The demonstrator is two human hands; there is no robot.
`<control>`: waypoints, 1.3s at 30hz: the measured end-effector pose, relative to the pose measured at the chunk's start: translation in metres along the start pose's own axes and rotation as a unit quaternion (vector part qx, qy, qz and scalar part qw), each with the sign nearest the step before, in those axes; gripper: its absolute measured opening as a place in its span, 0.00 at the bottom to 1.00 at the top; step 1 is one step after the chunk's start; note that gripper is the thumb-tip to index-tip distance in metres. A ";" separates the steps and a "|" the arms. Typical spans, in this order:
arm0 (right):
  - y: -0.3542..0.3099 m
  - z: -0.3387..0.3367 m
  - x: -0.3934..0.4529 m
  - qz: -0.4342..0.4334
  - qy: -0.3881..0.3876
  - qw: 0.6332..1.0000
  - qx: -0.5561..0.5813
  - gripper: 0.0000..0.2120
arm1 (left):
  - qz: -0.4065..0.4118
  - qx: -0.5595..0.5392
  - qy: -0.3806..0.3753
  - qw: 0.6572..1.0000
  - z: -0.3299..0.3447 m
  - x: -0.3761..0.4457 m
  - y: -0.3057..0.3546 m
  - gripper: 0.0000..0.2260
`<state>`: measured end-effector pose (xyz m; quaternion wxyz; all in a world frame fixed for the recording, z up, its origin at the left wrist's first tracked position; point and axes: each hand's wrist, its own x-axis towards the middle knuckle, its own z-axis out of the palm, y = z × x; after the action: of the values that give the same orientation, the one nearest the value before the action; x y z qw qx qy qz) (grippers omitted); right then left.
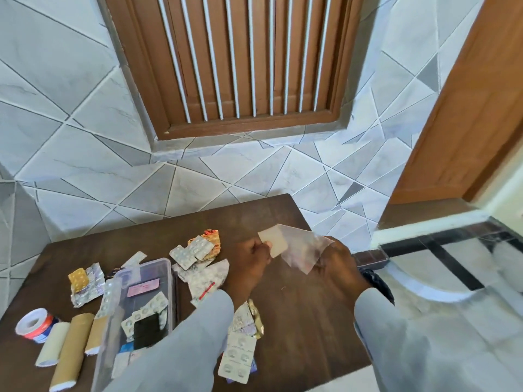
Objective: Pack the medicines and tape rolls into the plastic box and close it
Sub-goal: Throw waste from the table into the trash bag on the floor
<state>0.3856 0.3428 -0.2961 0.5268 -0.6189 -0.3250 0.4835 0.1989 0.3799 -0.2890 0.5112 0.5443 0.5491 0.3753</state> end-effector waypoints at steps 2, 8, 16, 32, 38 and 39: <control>-0.001 -0.038 -0.001 -0.005 0.020 1.000 -0.019 0.11 | -0.011 0.014 -0.014 1.000 0.037 -0.003 0.005 0.07; -0.010 -0.162 0.008 0.023 0.088 0.994 0.058 0.10 | -0.014 0.004 -0.004 1.000 0.160 -0.011 0.023 0.11; -0.015 -0.278 0.066 -0.009 0.161 0.977 -0.136 0.13 | 0.009 0.107 0.020 0.994 0.275 0.020 0.026 0.12; 0.070 -0.376 0.268 0.164 0.114 0.892 -0.406 0.11 | -0.056 0.260 -0.045 0.963 0.434 0.211 -0.065 0.11; 0.173 -0.396 0.376 0.219 -0.009 0.867 -0.447 0.14 | -0.130 0.374 -0.101 0.913 0.490 0.263 -0.166 0.08; 0.198 -0.400 0.396 0.230 -0.021 0.862 -0.452 0.14 | -0.164 0.370 -0.100 0.909 0.503 0.272 -0.190 0.09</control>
<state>0.8680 0.5223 -0.5979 0.0561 -0.8358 -0.3672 0.4044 0.6771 0.5503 -0.6134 0.3798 0.6314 0.6761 -0.0001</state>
